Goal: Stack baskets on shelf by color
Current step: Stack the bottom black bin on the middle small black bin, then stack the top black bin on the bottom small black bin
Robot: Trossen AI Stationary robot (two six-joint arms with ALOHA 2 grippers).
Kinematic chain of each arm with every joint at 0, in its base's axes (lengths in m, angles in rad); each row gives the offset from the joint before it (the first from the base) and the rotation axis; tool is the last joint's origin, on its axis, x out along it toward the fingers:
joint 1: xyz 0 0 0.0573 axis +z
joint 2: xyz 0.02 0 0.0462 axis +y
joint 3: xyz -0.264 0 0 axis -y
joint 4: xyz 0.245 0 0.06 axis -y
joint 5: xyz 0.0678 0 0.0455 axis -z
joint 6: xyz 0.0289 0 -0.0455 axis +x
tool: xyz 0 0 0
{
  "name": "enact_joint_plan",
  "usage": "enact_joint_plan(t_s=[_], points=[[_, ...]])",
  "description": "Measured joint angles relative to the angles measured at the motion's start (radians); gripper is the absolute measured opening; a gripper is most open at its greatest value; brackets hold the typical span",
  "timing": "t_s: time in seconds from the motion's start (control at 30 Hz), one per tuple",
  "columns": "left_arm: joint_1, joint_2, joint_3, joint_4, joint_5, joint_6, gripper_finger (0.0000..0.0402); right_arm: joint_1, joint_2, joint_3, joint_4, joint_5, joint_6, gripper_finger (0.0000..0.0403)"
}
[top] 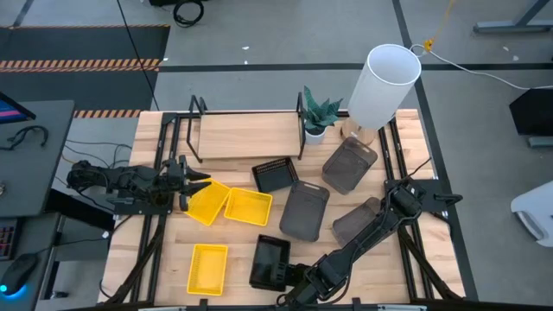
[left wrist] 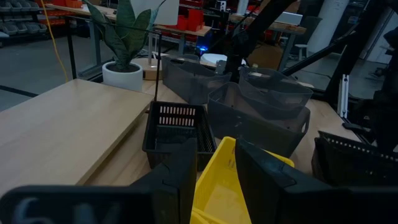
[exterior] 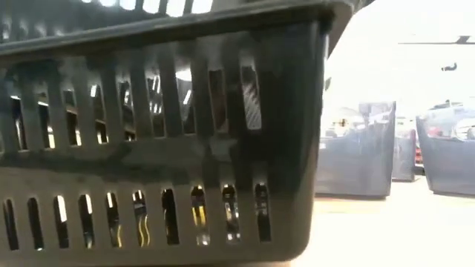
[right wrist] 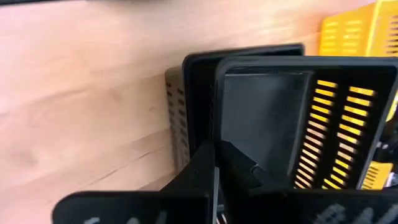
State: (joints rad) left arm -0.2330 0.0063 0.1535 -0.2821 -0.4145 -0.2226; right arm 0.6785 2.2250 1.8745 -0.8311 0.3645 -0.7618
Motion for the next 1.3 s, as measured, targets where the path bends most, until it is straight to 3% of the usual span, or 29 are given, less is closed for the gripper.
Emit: enact_joint_plan(t_s=[0.47,0.97,1.3], points=[[0.0,0.0,0.0,0.0,0.0,0.0,0.0117,0.002,-0.001,0.004,-0.048,-0.028,0.001,0.001],[0.0,0.0,0.0,0.0,0.0,0.0,0.0117,0.002,-0.001,0.004,-0.047,-0.018,0.09,0.0077],[0.0,0.0,0.0,0.0,0.0,0.0,0.0117,0.002,-0.001,0.029,-0.058,0.039,0.115,0.0083]])
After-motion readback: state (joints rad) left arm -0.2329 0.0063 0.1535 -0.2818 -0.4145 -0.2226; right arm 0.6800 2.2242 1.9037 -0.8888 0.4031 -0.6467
